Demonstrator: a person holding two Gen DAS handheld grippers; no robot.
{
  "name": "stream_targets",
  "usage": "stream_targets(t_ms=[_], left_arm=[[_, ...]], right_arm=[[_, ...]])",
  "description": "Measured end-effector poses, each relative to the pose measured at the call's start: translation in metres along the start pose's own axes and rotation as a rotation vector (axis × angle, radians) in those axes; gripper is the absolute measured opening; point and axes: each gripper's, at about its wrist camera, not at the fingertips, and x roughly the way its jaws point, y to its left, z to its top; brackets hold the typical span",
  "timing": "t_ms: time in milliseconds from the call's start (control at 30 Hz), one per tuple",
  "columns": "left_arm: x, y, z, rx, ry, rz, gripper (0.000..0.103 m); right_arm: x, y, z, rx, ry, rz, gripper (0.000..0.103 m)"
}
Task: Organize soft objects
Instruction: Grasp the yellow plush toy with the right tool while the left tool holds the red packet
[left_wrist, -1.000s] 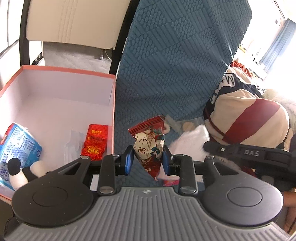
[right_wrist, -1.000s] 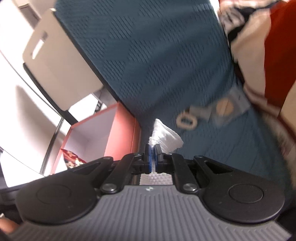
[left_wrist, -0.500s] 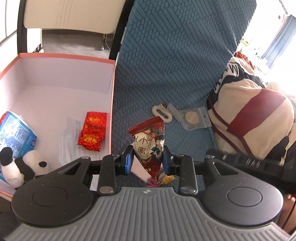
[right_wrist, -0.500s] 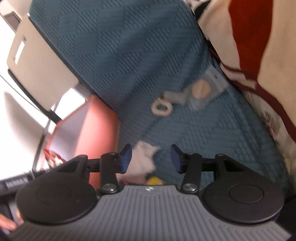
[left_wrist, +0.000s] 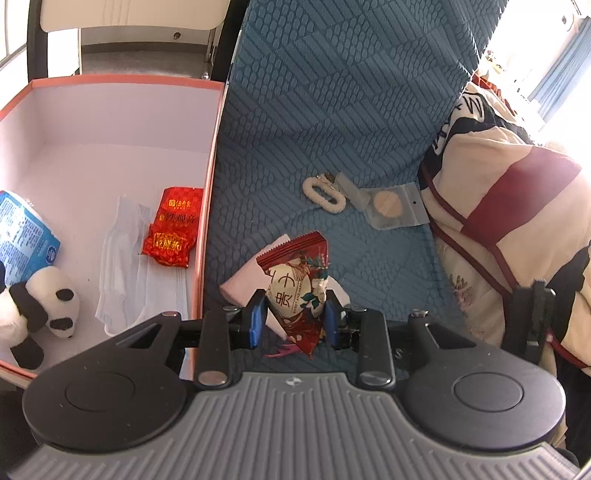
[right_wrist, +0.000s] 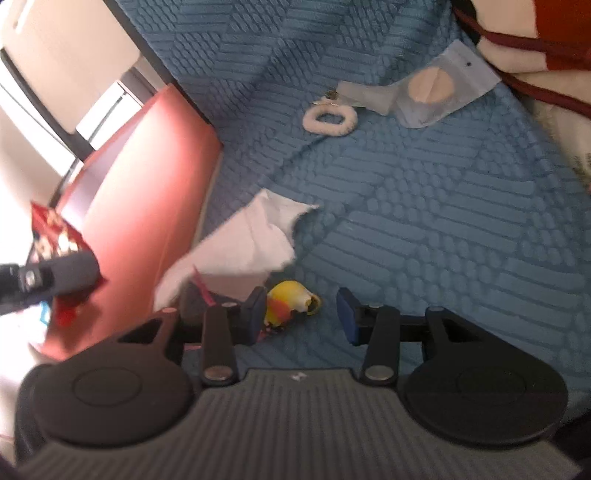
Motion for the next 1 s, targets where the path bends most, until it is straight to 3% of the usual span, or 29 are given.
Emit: stream_targets(t_ms=[167,333,667,1000], left_arm=[[0.0,0.003,-0.003,-0.011,0.002,0.006,0.037],[0.001,0.004,-0.004,-0.021,0.003,0.004,0.037],[0.0,0.0,-0.005,-0.017,0.003,-0.015,0.037],[-0.009,-0.006,0.0,0.006,-0.009,-0.033,0.037]], right_arm=[[0.012,0.011,0.0,-0.064,0.036,-0.008,0.041],[0.004,0.014,-0.006,-0.101,-0.001,-0.026,0.04],[-0.047,0.012,0.008,-0.138,-0.113,-0.121,0.04],[-0.087,0.024,0.02,-0.16,-0.152,-0.179,0.04]])
